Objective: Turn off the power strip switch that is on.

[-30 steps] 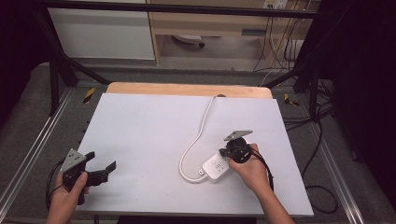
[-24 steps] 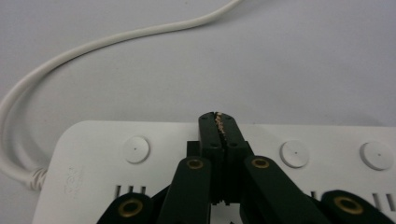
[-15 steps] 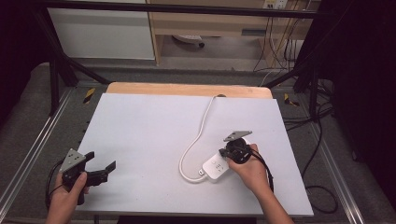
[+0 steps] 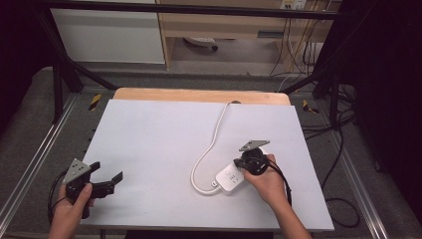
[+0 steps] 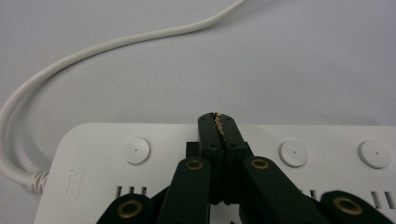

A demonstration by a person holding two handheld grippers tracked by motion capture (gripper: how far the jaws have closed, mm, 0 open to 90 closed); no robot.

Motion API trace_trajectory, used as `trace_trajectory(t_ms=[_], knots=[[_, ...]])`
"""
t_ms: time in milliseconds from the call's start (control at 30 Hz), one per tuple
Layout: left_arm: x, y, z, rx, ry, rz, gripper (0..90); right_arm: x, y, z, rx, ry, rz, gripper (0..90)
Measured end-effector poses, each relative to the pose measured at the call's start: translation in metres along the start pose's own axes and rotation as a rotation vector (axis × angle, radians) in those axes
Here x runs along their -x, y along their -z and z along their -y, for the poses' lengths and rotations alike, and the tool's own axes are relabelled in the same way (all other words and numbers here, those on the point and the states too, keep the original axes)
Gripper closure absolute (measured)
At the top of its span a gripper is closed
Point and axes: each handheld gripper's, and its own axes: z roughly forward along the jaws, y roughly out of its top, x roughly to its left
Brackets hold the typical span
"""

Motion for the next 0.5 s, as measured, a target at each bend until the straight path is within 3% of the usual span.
trace_trajectory(t_ms=[500], knots=[[-0.0004, -0.0002, 0.0002, 0.0, 0.002, 0.0, 5.7, 0.0006, 0.0016, -0.0011, 0.003, -0.009, -0.005, 90.0]])
